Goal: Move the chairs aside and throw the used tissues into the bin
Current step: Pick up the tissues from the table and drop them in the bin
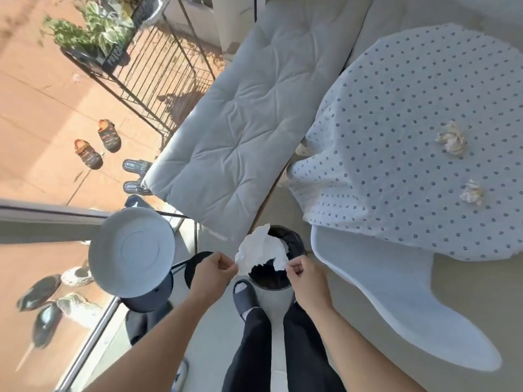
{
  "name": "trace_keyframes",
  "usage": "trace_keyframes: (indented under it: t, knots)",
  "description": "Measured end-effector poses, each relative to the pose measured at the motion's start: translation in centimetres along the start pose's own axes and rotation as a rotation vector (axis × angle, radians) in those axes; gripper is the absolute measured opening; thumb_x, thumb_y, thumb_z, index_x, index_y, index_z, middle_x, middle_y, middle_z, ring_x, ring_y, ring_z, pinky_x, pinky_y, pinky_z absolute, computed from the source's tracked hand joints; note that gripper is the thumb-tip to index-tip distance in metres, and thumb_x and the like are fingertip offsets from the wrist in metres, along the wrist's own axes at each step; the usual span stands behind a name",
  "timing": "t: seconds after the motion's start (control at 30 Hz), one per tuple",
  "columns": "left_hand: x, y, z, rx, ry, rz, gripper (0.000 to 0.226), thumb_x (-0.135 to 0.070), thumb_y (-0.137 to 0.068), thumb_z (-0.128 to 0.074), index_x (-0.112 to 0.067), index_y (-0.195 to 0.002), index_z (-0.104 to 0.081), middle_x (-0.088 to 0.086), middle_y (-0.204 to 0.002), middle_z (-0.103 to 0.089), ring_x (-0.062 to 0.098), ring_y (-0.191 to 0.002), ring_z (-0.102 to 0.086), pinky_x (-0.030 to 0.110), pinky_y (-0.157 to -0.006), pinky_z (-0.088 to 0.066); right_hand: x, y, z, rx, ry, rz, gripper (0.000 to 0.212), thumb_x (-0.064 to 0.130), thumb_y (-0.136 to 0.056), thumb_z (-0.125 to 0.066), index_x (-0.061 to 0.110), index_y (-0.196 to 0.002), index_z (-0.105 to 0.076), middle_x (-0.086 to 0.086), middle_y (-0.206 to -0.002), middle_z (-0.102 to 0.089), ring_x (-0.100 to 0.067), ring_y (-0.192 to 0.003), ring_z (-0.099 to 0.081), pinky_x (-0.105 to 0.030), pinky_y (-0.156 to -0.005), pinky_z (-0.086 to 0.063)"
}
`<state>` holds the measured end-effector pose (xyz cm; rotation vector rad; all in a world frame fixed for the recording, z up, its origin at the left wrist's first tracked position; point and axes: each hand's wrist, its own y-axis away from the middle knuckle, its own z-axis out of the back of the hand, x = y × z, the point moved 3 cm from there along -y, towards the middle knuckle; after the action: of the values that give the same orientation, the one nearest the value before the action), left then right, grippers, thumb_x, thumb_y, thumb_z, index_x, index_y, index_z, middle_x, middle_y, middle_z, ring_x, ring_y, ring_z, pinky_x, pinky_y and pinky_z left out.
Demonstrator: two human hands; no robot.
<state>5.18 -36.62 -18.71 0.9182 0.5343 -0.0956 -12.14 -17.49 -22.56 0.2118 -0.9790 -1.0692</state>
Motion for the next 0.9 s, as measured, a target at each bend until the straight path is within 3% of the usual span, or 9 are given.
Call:
trace_keyframes:
  t: [0.1,0.17,0.33,0.53,0.7,0.77,0.9]
  knots:
    - [2.3,-2.6,-1.9,0.005,-0.004,0.039,0.01,-0.029,-0.087,-0.074,-0.02,-0.083,-0.071,0.0,-0.082,-0.076,0.018,-0.074,-0.07,0.021,-0.056,-0.046,-2.2,-2.3,-2.8,0.034,0.004,-0.032,0.002,0.032,-0.099,-0.066,0.032,-0.098,-0.068,0.017,-0.097,-0.069,-0.003,-0.089,-0.066,-0.03,-0.081,-0.058]
    - [3.9,-4.4,-3.4,0.01,0.008,0.064,0.011,-0.028,-0.085,-0.075,-0.02,-0.08,-0.07,0.002,-0.081,-0.076,0.024,-0.076,-0.072,0.03,-0.06,-0.052,-3.6,-3.7,-4.4,0.039,-0.01,-0.049,0.004,0.031,-0.1,-0.066,0.029,-0.1,-0.069,0.016,-0.096,-0.07,-0.002,-0.088,-0.066,-0.026,-0.078,-0.055]
    - [7.3,-7.6,-7.3,0.02,-0.038,0.084,0.011,-0.027,-0.087,-0.075,-0.022,-0.079,-0.07,0.002,-0.082,-0.075,0.021,-0.079,-0.071,0.04,-0.07,-0.06,-6.9,-7.0,-8.1,0.051,0.008,-0.087,0.006,0.031,-0.1,-0.065,0.027,-0.099,-0.069,0.014,-0.097,-0.069,-0.005,-0.088,-0.065,-0.028,-0.076,-0.056]
    - [10.1,-10.6,-11.8,0.052,-0.05,0.097,0.009,-0.025,-0.089,-0.074,-0.022,-0.081,-0.071,-0.005,-0.085,-0.074,0.016,-0.079,-0.069,0.028,-0.063,-0.053,-11.2,-9.5,-11.2,0.04,0.029,-0.117,0.008,0.032,-0.1,-0.064,0.026,-0.1,-0.069,0.013,-0.098,-0.07,-0.01,-0.09,-0.067,-0.036,-0.079,-0.06]
    - [10.8,-12.5,-14.6,0.065,-0.059,0.084,0.008,-0.025,-0.091,-0.072,-0.022,-0.084,-0.072,-0.007,-0.088,-0.075,0.015,-0.082,-0.07,0.024,-0.063,-0.051,-14.0,-10.3,-12.2,0.047,0.057,-0.116,0.006,0.027,-0.1,-0.064,0.026,-0.096,-0.069,0.012,-0.096,-0.07,-0.01,-0.09,-0.067,-0.035,-0.081,-0.059]
    - [10.8,-12.9,-15.5,0.1,-0.074,0.07,0.006,-0.027,-0.092,-0.071,-0.023,-0.093,-0.075,-0.009,-0.094,-0.077,0.01,-0.087,-0.071,0.022,-0.067,-0.052,-14.8,-10.3,-12.0,0.049,0.046,-0.118,0.006,0.028,-0.099,-0.064,0.026,-0.096,-0.069,0.014,-0.096,-0.07,-0.011,-0.092,-0.067,-0.034,-0.081,-0.058]
    - [10.7,-13.2,-16.5,0.228,-0.131,0.05,0.026,-0.036,-0.095,-0.071,-0.026,-0.119,-0.072,-0.013,-0.114,-0.075,0.006,-0.096,-0.069,0.022,-0.075,-0.048,-15.7,-9.9,-11.5,0.074,0.016,-0.134,0.01,0.032,-0.099,-0.062,0.035,-0.105,-0.069,0.022,-0.099,-0.068,-0.014,-0.098,-0.065,-0.04,-0.077,-0.063]
